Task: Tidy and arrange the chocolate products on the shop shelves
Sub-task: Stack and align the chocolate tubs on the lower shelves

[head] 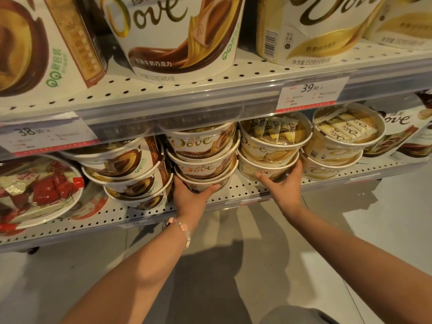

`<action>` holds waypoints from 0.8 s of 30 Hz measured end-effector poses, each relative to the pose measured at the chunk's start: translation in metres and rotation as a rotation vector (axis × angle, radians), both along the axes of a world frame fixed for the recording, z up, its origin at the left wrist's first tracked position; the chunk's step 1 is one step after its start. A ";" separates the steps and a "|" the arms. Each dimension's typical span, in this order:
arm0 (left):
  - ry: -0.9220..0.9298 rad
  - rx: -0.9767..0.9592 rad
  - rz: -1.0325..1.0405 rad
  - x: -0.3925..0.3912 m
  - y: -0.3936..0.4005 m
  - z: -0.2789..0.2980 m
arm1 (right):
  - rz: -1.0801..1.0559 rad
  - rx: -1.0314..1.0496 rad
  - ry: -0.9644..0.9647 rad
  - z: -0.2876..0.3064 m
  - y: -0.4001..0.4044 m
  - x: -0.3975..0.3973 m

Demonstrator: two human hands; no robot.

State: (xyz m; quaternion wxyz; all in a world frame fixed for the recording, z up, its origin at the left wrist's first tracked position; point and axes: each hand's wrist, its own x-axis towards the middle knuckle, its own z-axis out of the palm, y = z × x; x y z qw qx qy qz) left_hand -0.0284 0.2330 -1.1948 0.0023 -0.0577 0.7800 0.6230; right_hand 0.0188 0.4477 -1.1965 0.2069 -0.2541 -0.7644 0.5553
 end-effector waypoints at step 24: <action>0.000 0.059 0.115 0.009 0.018 0.005 | -0.275 0.009 -0.034 -0.007 -0.026 -0.025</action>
